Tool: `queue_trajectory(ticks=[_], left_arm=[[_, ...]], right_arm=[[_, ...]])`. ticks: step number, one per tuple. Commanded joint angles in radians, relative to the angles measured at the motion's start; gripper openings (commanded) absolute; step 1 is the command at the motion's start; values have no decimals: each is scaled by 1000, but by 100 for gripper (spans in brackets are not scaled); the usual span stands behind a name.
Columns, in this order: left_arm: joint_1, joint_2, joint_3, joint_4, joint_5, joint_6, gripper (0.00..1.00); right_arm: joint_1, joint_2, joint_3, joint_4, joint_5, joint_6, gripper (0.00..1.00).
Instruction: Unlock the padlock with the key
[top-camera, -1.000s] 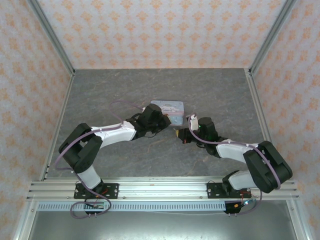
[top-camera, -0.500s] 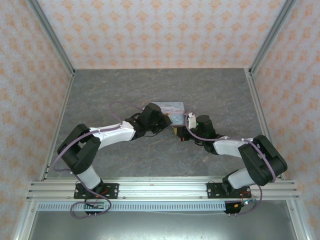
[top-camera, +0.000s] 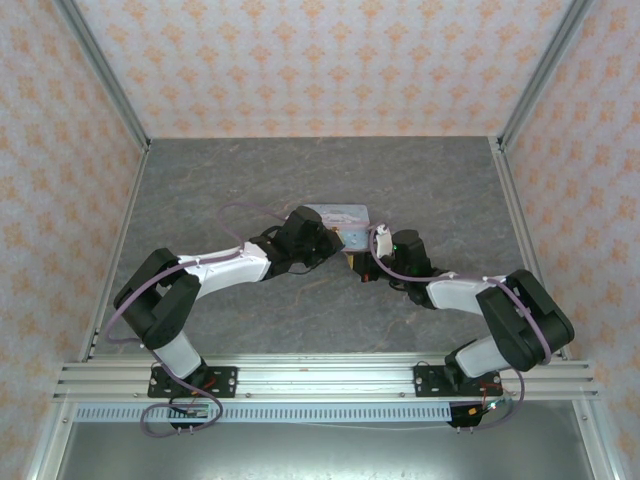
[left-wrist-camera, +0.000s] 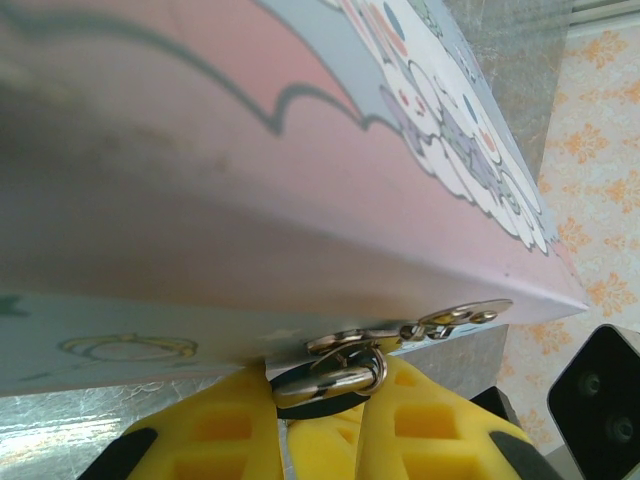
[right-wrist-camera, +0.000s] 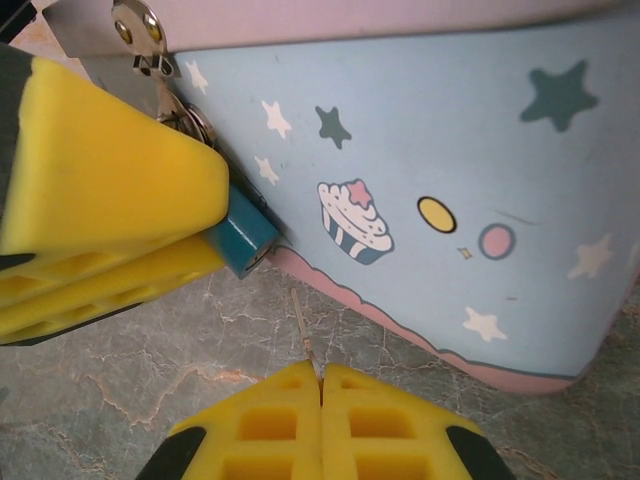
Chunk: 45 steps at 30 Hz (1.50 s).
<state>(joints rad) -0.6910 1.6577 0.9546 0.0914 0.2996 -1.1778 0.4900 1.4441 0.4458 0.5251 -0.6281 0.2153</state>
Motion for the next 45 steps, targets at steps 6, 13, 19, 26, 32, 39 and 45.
queue_trajectory(ticks=[6,13,19,26,32,39,45], left_arm=[[5,-36,19,7,-9,15,8],[4,-38,17,6,-5,14,8],[4,-38,19,7,-2,14,8],[4,-39,20,7,7,12,8],[4,-41,21,6,12,9,8],[4,-43,18,13,19,3,8],[4,-50,16,26,45,-12,8]], right_arm=[[-5,-43,4,47,-7,-16,0],[-7,-42,19,36,-13,-28,0],[-7,-31,22,47,-17,-26,0],[-5,-22,30,55,-29,-27,0],[-7,-7,44,66,-39,-26,0],[-6,-2,48,78,-41,-29,0],[-6,10,52,97,-35,-45,0]])
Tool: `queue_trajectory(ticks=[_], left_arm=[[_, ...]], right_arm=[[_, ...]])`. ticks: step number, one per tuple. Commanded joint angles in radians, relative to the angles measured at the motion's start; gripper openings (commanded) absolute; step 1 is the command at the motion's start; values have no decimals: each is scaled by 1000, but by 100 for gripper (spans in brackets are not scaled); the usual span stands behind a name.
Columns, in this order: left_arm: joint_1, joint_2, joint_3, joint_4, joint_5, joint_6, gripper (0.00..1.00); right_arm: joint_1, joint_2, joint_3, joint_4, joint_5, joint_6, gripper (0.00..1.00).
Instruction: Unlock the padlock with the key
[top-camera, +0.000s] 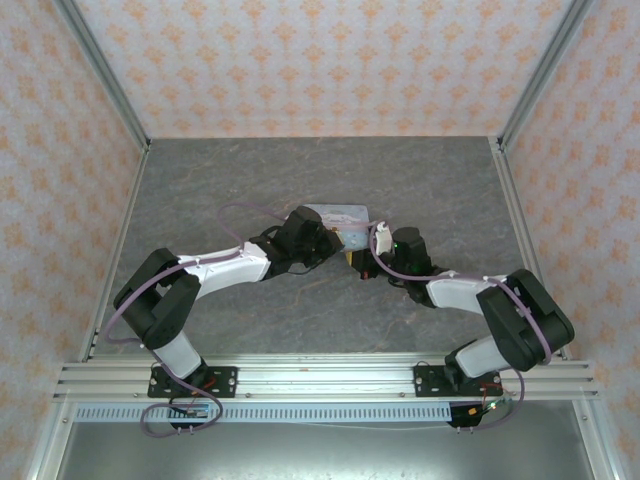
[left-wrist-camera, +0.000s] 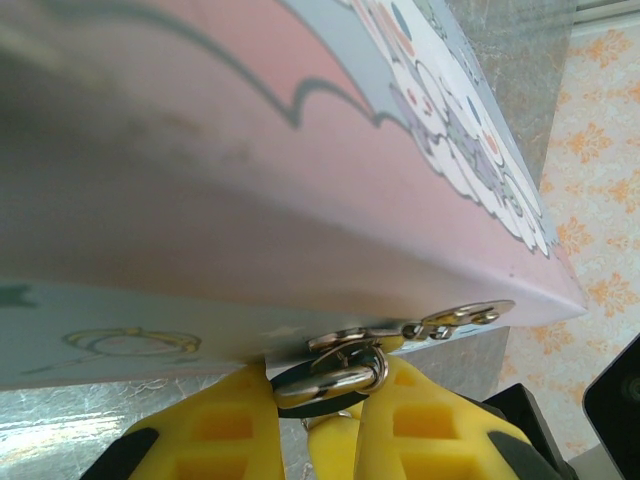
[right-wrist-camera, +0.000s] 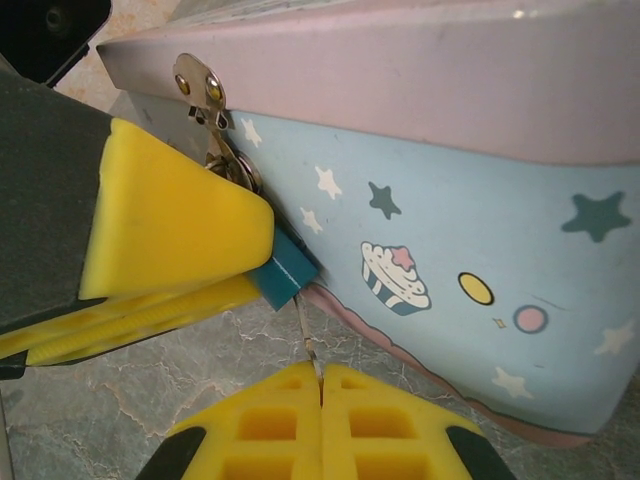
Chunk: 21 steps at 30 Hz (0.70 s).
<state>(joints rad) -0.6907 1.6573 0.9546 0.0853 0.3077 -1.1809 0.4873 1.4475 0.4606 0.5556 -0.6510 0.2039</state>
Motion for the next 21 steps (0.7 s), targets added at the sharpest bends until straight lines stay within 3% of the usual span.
queue_trajectory(ticks=[1,21], left_arm=[[4,-54,15,33,40,-9,8],[3,-86,14,13,77,-8,8]], right_arm=[[-4,11,39,71,-11,-37,0],[-36,50,50,142,-54,-85,0]])
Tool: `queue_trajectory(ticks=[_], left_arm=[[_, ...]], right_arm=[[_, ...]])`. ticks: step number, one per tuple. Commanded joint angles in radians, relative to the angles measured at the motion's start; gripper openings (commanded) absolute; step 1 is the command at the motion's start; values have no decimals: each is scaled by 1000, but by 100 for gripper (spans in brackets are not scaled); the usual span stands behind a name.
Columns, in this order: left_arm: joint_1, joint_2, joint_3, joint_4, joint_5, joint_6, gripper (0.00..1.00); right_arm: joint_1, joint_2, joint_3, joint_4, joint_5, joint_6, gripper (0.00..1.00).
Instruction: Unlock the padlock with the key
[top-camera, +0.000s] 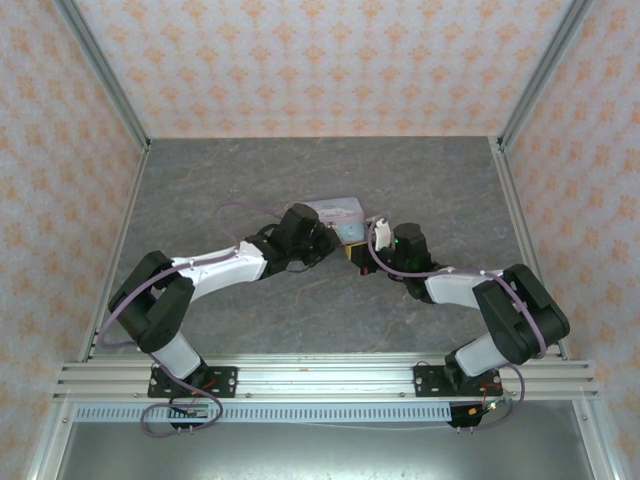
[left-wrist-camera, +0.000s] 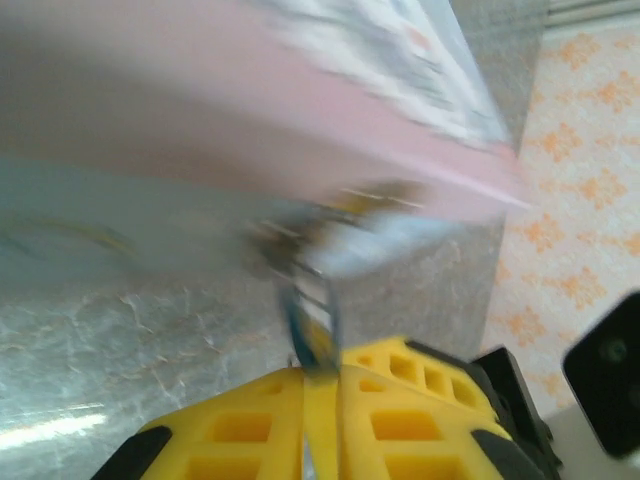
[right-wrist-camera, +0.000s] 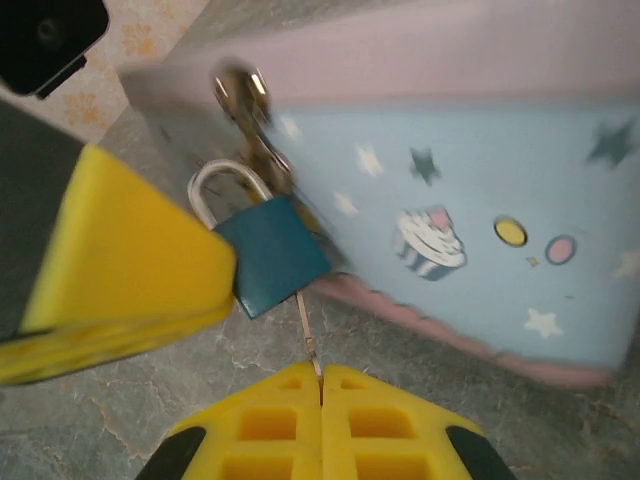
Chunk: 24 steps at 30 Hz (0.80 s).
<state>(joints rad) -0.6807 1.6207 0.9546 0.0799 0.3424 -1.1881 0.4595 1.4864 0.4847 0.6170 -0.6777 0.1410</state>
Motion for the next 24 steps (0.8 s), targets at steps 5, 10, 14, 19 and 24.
queue_trajectory(ticks=[5,10,14,19,24], left_arm=[[-6,-45,13,12,42,2,8],[-5,-59,13,-23,9,21,8],[-3,-81,15,-57,-33,48,9],[14,-123,2,-112,-88,89,18],[52,-185,-28,-167,-158,129,42]], right_arm=[[-11,24,29,79,-44,-24,0],[-17,16,14,58,-16,-27,0],[-27,-1,8,34,-5,-26,0],[-56,-59,19,-52,49,-2,0],[-99,-81,109,-154,2,35,0]])
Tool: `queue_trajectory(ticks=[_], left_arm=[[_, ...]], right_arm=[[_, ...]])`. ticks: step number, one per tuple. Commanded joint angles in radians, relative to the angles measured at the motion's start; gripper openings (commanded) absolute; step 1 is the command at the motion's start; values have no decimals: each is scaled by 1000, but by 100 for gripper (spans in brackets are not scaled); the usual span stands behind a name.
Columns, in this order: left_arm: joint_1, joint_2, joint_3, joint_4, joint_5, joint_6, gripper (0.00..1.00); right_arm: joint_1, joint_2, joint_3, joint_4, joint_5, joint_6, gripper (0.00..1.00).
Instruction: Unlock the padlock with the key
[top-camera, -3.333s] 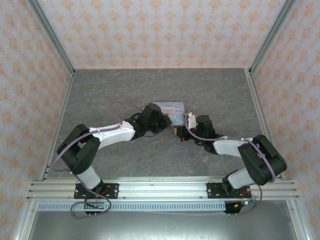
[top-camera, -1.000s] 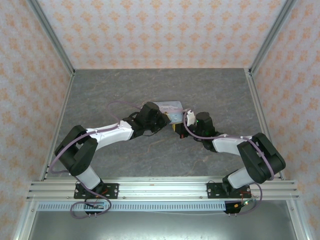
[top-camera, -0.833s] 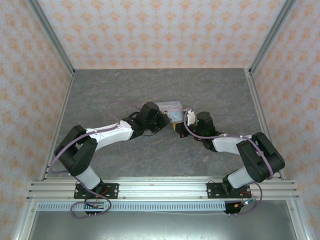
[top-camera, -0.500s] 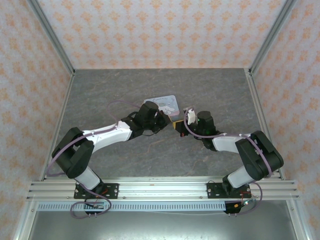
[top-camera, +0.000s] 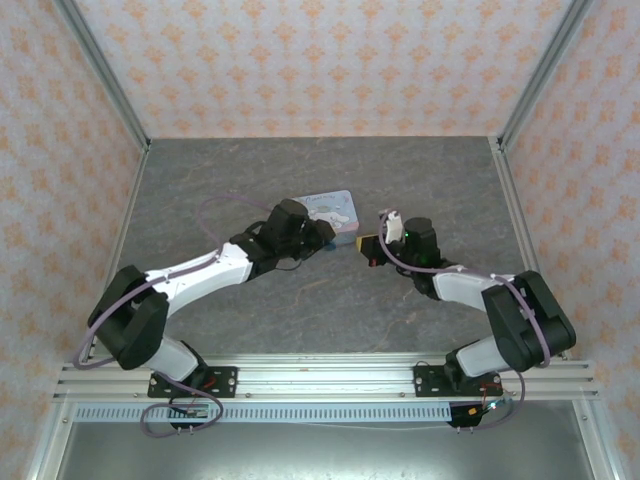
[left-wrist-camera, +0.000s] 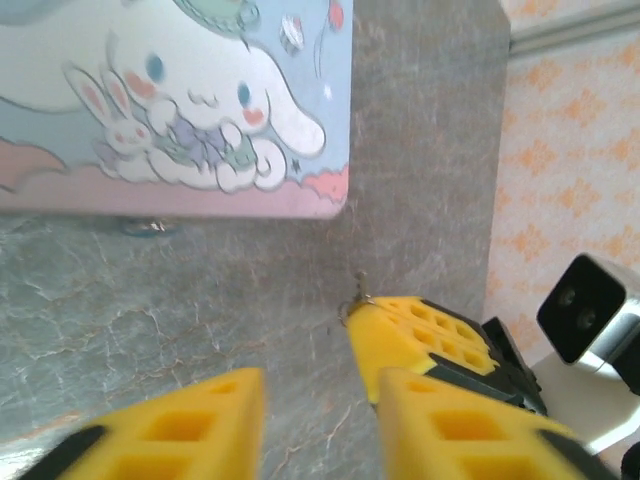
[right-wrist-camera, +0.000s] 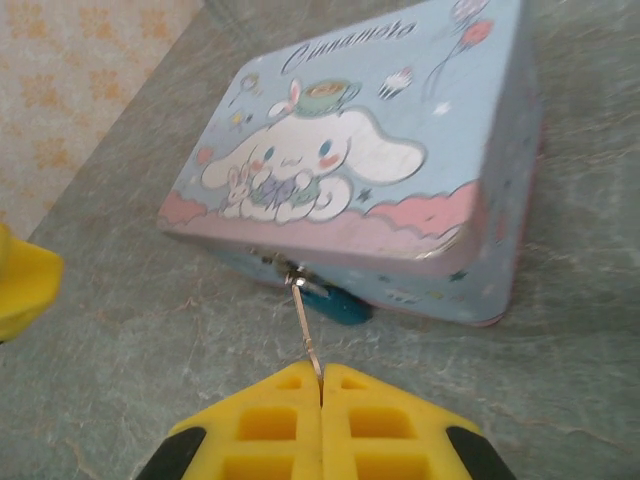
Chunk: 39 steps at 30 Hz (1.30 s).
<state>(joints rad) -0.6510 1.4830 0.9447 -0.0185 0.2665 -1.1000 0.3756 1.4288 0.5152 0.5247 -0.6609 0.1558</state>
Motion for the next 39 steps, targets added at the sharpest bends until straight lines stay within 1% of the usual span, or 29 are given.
queue_trajectory(ticks=[1,2,7,10,13,18,20,23,29,32,34,37,39], left_arm=[[27,-62,-24,-80,-100,50,48],[30,-76,-29,-87,-115,59,52],[33,-153,-45,-136,-212,140,80],[32,-204,-73,-140,-260,188,89],[33,-256,-103,-139,-292,221,94],[33,-323,-142,-126,-307,298,95],[32,-342,-170,-78,-290,359,96],[33,-350,-204,-4,-244,456,96],[28,-309,-211,3,-154,616,95],[27,-279,-217,7,-115,653,93],[27,-264,-230,17,-113,662,92],[26,-251,-248,38,-119,652,91],[25,-249,-251,41,-126,638,91]], right_arm=[[-17,-12,110,-91,-24,26,0],[-17,3,146,-119,-27,35,0],[-23,150,323,-236,-54,79,0],[-23,240,399,-256,-54,128,0],[-24,314,448,-258,-71,183,0],[-22,373,470,-306,-73,224,0],[-19,370,453,-324,-67,234,0],[-6,339,406,-353,-39,242,0],[51,238,282,-370,10,292,0],[88,189,227,-363,48,326,0],[107,173,203,-344,61,346,0],[111,146,205,-335,57,335,0],[110,98,235,-370,72,304,0]])
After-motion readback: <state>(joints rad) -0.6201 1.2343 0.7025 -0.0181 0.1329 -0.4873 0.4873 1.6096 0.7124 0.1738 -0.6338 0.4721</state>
